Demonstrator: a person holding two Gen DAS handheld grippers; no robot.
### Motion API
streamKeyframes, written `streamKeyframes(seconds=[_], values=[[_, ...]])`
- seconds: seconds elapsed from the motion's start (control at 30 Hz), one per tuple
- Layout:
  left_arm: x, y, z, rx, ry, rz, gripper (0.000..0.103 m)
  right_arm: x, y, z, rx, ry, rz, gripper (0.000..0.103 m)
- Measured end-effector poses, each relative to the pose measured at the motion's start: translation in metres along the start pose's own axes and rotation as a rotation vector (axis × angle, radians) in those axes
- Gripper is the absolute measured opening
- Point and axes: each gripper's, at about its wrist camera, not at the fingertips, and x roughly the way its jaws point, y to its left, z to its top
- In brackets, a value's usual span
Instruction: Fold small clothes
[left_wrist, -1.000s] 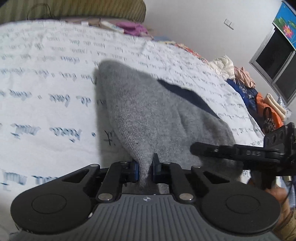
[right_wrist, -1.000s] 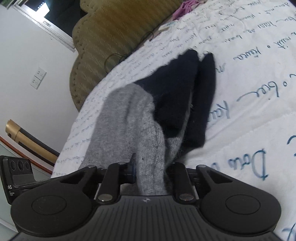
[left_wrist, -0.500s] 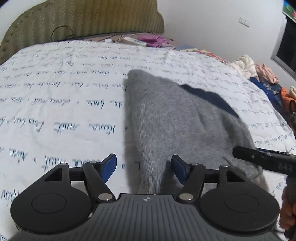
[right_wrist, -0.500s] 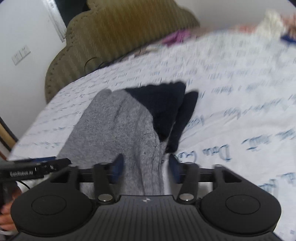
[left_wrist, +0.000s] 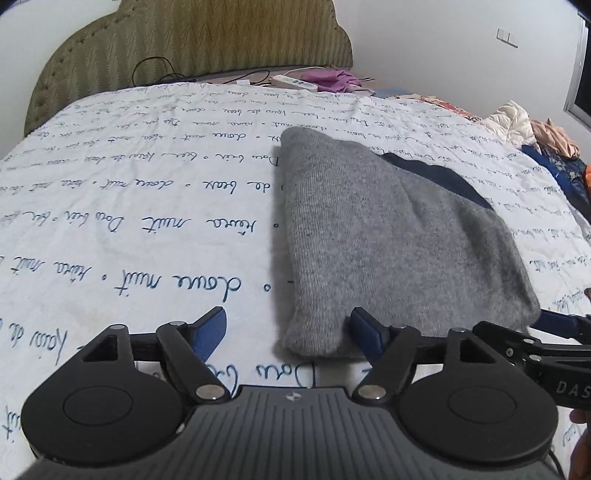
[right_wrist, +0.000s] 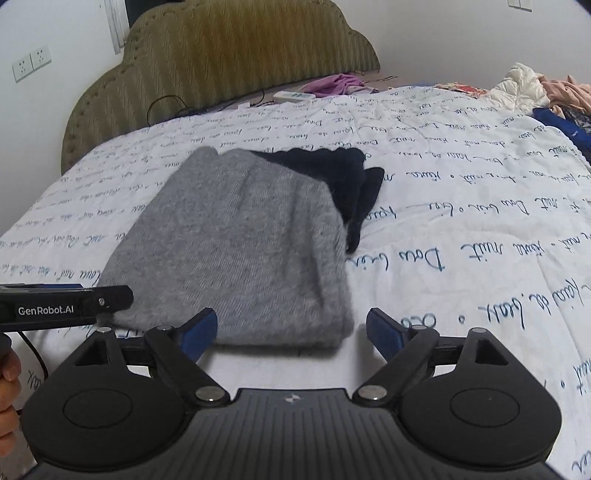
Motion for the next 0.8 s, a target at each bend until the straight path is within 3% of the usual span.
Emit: streamKeyframes(seconds=[0.1, 0.33, 0.8], values=[[-0.005, -0.001, -0.005, 0.012, -0.002, 0.02, 0.082, -0.006, 0.003, -0.005, 0.003, -0.004, -0.006, 0.098], [-0.013, -0.001, -0.017, 0.0, 0.003, 0.044, 0.092, -0.013, 0.008, -0.017, 0.012, 0.009, -0.027, 0.099], [-0.021, 0.002, -0.038, -0.001, 0.011, 0.101, 0.096, -0.018, 0.023, -0.033, -0.043, 0.017, -0.029, 0.101]])
